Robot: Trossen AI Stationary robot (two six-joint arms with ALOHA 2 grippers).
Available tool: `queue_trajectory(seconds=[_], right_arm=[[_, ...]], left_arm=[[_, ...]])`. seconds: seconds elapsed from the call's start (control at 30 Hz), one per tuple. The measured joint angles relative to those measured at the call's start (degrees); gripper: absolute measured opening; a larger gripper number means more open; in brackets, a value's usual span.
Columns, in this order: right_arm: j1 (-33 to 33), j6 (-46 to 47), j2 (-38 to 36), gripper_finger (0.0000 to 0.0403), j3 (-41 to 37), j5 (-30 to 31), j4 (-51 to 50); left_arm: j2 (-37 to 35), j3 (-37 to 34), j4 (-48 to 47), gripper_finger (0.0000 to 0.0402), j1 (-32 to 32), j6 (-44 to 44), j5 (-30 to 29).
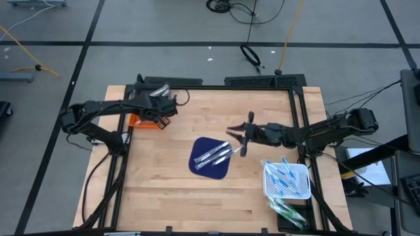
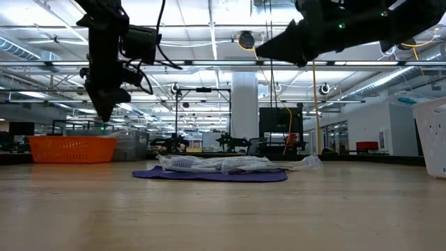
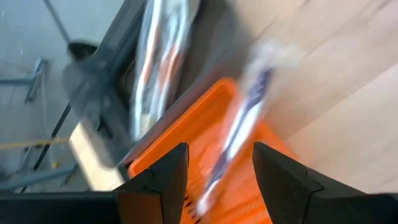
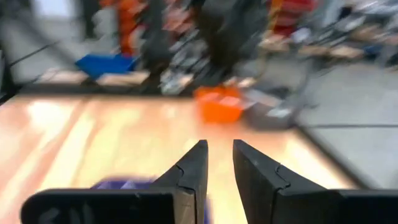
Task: Pick & Place Toothbrushes
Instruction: Put the purple toothbrush into the orange bin
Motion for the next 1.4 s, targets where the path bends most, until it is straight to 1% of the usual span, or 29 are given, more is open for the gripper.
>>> queue_trajectory(seconds=[0.07,0.17,0.3,0.43,0.47,0.53,0.63,0.93,1.03,1.2,1.3,1.4], right_arm=[[-0.5,1.1,-0.1,0.007,0.0,-4.2,-4.2],[-1.6,3.3,-0.1,0.007,0.0,-8.3,-10.7],[-2.5,4.0,0.0,0.007,3.1,-13.1,-23.6],[-2.4,0.7,1.8,0.007,6.9,-13.8,-34.9],[-2.4,0.1,2.0,0.007,7.5,-15.0,-37.2],[-2.4,-0.1,3.0,0.0071,9.0,-16.3,-39.7],[-2.4,-0.3,4.4,0.0071,9.9,-16.4,-44.7],[-2.4,-2.1,12.3,0.0076,10.4,-16.3,-46.3],[-2.4,-2.0,14.3,0.0097,11.0,-16.3,-47.1],[-2.4,-3.6,16.2,0.0149,12.0,-16.2,-46.7],[-2.4,-4.9,17.3,0.0172,12.0,-13.1,-47.2],[-2.4,-6.2,18.7,0.0185,12.0,-11.5,-46.9]], left_arm=[[0.0,0.0,2.7,0.0182,-1.5,0.4,0.0],[0.0,0.0,8.2,0.0182,-4.1,2.9,0.3],[0.0,0.0,16.6,0.0182,-6.9,5.4,1.0],[0.0,0.0,23.7,0.0182,-9.1,8.3,1.0],[0.0,0.0,24.9,0.0182,-9.4,8.8,1.0],[0.0,0.0,26.8,0.0182,-10.0,9.2,1.1],[0.0,0.0,27.5,0.0182,-10.8,9.3,1.1],[0.0,0.0,27.9,0.0182,-12.5,7.6,1.1],[0.0,0.0,28.4,0.0182,-13.0,7.7,1.1],[0.0,0.0,29.4,0.0182,-13.6,7.7,1.1],[0.0,0.0,29.5,0.0182,-13.9,7.7,1.1],[0.0,0.0,29.6,0.0182,-14.2,7.7,1.1]])
